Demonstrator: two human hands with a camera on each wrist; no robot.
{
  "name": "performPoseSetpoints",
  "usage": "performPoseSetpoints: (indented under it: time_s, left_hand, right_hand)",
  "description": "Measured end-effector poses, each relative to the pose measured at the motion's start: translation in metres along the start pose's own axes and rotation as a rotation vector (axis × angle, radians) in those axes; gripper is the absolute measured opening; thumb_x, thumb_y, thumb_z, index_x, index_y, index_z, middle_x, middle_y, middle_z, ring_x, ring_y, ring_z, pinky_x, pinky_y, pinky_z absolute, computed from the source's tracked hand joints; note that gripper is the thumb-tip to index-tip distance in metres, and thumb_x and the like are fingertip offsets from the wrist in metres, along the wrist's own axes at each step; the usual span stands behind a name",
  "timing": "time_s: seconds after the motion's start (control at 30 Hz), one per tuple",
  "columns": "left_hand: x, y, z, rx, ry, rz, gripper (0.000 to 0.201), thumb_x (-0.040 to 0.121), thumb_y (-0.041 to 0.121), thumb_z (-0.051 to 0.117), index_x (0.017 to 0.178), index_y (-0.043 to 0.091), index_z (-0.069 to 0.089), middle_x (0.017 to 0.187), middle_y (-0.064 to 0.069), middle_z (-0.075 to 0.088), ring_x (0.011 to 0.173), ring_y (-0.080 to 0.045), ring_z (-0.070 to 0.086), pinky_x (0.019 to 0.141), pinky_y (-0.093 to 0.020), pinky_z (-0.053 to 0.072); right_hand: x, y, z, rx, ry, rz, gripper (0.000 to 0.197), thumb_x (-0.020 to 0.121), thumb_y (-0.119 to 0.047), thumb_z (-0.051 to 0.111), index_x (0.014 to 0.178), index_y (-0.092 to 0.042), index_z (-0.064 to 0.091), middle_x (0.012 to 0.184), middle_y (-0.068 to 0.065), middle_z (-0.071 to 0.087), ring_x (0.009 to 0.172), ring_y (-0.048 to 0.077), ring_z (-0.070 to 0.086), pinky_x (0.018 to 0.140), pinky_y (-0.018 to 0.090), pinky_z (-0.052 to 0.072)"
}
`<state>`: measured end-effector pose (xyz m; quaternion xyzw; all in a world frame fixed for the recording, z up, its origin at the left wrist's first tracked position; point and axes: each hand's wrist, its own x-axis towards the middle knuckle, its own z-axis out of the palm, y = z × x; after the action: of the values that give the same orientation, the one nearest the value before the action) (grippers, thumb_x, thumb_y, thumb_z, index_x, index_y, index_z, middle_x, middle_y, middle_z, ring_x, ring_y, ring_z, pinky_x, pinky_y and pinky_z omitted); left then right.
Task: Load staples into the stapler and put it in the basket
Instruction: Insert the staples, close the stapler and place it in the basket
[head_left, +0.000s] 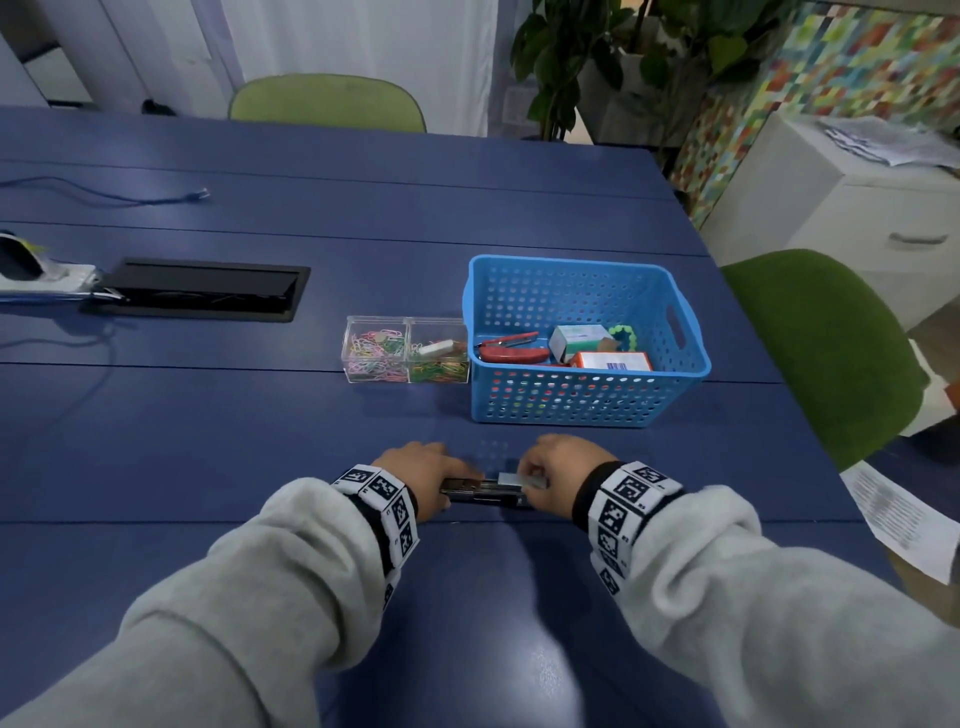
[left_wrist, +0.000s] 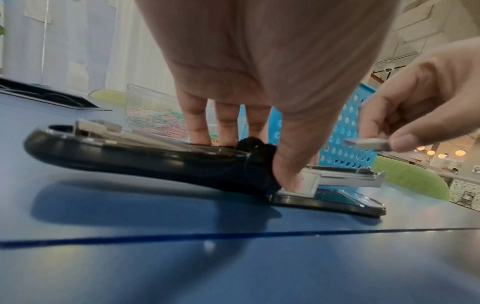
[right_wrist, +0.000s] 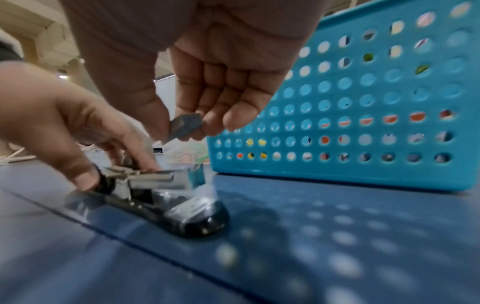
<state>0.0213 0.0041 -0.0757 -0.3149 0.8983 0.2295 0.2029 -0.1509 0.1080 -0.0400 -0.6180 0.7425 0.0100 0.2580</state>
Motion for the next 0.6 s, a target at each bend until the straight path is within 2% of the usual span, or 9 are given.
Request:
performPoseSetpoints:
  time_s: [0.17, 0.3, 0.43, 0.6]
  left_hand:
    - [0.000, 0.000, 0.001, 0.007, 0.011, 0.007, 0.053, 0.088, 0.024, 0.056, 0.132, 0.049, 0.041, 0.130, -0.002, 0.051, 0.122, -0.028, 0.048, 0.102, -0.043, 0.043]
    - [0.000, 0.000, 0.000, 0.011, 0.008, 0.011, 0.053, 0.088, 0.024, 0.055, 0.132, 0.049, 0.041, 0.132, -0.002, 0.050, 0.122, -0.028, 0.047, 0.102, -0.042, 0.042]
    - [0.000, 0.000, 0.000, 0.016, 0.008, 0.018, 0.053, 0.088, 0.024, 0.056, 0.132, 0.050, 0.041, 0.132, -0.002, 0.050, 0.122, -0.028, 0.047, 0.102, -0.043, 0.043]
    - [0.001, 0.000, 0.002, 0.011, 0.015, 0.010, 0.052, 0.088, 0.024, 0.057, 0.132, 0.047, 0.043, 0.132, -0.003, 0.050, 0.123, -0.028, 0.046, 0.103, -0.042, 0.042]
  right_hand:
    - [0.005, -0.004, 0.010, -0.052, -0.017, -0.008, 0.021, 0.083, -0.024, 0.056, 0.101, -0.017, 0.066, 0.111, 0.006, 0.060, 0.103, 0.026, 0.057, 0.087, 0.034, 0.048]
    - [0.010, -0.007, 0.013, -0.056, -0.026, 0.000, 0.021, 0.083, -0.023, 0.056, 0.099, -0.017, 0.067, 0.100, 0.005, 0.054, 0.101, 0.026, 0.057, 0.084, 0.033, 0.048]
    - [0.013, -0.008, 0.015, -0.072, -0.024, -0.005, 0.021, 0.084, -0.023, 0.056, 0.100, -0.015, 0.067, 0.109, 0.008, 0.058, 0.102, 0.027, 0.056, 0.086, 0.035, 0.048]
    - [0.017, -0.012, 0.017, -0.136, -0.050, -0.025, 0.027, 0.088, -0.023, 0.053, 0.108, -0.011, 0.065, 0.114, 0.011, 0.057, 0.109, 0.030, 0.054, 0.091, 0.037, 0.048]
